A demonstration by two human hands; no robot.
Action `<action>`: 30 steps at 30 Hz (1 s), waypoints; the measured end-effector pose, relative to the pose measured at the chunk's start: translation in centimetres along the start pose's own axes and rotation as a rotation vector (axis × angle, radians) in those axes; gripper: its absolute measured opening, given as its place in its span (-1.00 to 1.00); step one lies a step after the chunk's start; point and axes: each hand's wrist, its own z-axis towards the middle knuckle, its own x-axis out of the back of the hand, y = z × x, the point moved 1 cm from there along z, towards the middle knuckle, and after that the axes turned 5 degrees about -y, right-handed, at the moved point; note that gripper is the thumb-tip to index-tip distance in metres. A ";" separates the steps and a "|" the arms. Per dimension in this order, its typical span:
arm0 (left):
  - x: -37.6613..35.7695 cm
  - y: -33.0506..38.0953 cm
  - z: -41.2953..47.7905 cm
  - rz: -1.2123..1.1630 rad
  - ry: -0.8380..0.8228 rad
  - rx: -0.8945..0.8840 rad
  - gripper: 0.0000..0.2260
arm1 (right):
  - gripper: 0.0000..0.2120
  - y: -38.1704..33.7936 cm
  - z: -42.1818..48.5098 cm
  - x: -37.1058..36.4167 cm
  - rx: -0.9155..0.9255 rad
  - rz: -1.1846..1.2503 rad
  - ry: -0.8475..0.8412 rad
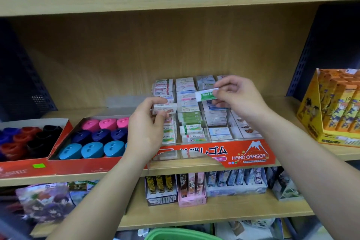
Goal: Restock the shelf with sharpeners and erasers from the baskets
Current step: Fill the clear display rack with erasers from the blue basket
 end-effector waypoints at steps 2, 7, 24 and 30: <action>-0.2 0.0 0.1 0.012 -0.001 0.003 -0.77 | -0.89 0.1 0.7 0.6 -0.014 -0.025 0.052; -0.3 0.1 0.1 0.050 -0.011 0.002 -0.77 | -0.90 1.2 1.9 1.6 0.009 -0.363 0.100; -0.4 0.4 -0.1 0.008 0.001 0.036 -0.74 | -0.86 3.2 5.0 1.2 0.109 -0.514 0.052; -0.4 0.6 -0.2 -0.002 -0.001 0.016 -0.76 | -0.85 2.5 4.5 1.6 0.066 -0.189 0.120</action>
